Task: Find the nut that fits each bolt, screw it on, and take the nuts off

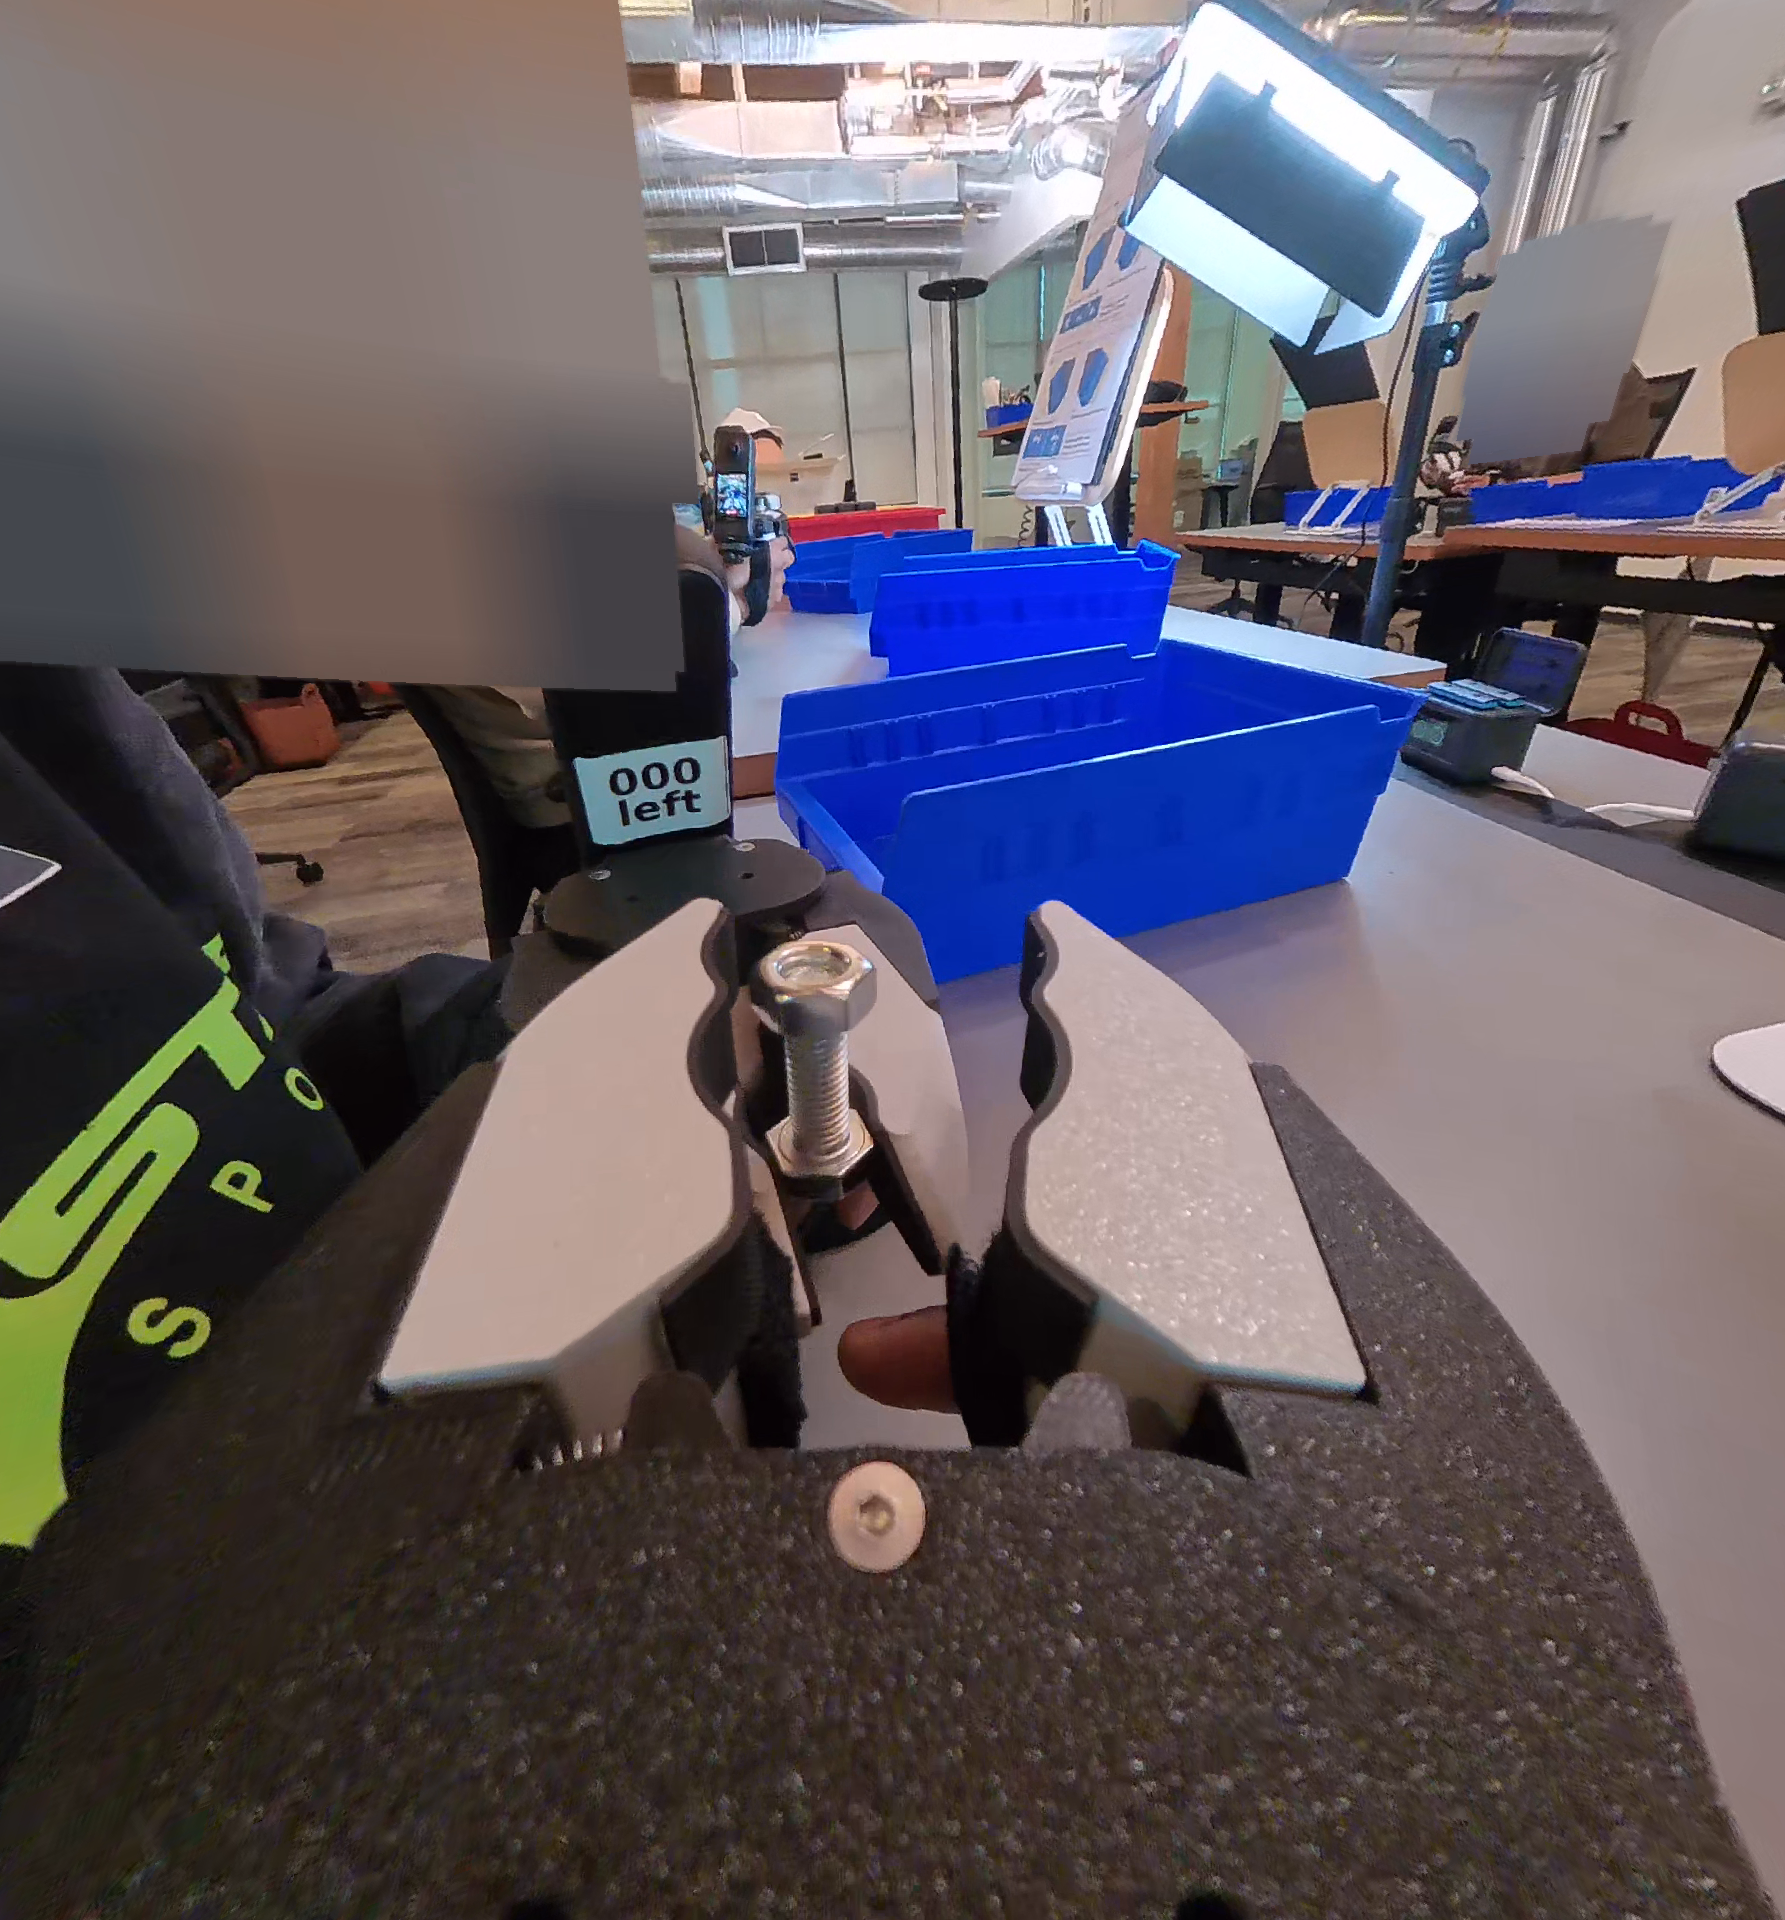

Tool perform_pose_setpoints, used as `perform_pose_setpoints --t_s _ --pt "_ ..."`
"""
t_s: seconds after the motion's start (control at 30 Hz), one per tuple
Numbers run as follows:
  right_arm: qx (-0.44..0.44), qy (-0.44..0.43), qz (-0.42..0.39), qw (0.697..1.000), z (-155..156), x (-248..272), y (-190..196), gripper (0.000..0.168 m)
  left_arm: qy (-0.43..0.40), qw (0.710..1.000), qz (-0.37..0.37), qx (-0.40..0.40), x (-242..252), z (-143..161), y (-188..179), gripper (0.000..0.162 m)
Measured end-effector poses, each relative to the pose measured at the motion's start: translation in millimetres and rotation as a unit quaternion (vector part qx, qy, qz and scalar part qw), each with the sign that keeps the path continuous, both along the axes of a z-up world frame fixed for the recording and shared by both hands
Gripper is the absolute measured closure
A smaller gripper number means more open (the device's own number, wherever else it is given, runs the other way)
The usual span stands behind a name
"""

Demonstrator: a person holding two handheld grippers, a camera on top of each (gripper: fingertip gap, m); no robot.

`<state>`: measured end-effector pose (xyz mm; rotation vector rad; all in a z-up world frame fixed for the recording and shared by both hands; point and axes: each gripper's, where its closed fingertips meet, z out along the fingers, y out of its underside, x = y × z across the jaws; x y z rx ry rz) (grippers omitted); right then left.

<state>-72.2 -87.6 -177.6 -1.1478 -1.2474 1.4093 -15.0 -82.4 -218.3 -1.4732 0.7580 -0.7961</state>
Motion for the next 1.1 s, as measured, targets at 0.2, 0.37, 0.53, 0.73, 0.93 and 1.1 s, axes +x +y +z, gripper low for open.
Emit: perform_pose_setpoints --t_s 0.2,0.37,0.53,0.73,0.93,1.1 --pt "-0.001 0.011 -0.015 1.000 2.7 21.7 8.6 0.120 -0.001 1.000 -0.001 0.000 -0.1 0.2 -0.2 0.143" --pt "0.006 0.017 -0.043 0.999 2.9 39.8 20.1 0.143 -0.003 1.000 -0.002 -0.001 -0.1 0.5 -0.3 0.144" --pt "0.006 0.024 -0.059 0.998 5.6 49.3 27.7 0.159 0.000 1.000 -0.002 -0.002 0.4 -0.4 -0.1 0.143" --pt "-0.003 0.021 -0.028 0.999 7.8 35.2 13.8 0.124 0.000 1.000 -0.002 -0.003 0.4 -0.7 0.2 0.143" --pt "-0.003 0.012 -0.002 1.000 5.8 10.1 0.3 0.116 0.003 1.000 -0.001 -0.003 1.0 -1.3 0.2 0.144" --pt "-0.005 0.005 -0.007 1.000 3.6 0.3 1.0 0.118 0.004 1.000 -0.001 -0.002 1.2 -1.5 0.1 0.143"
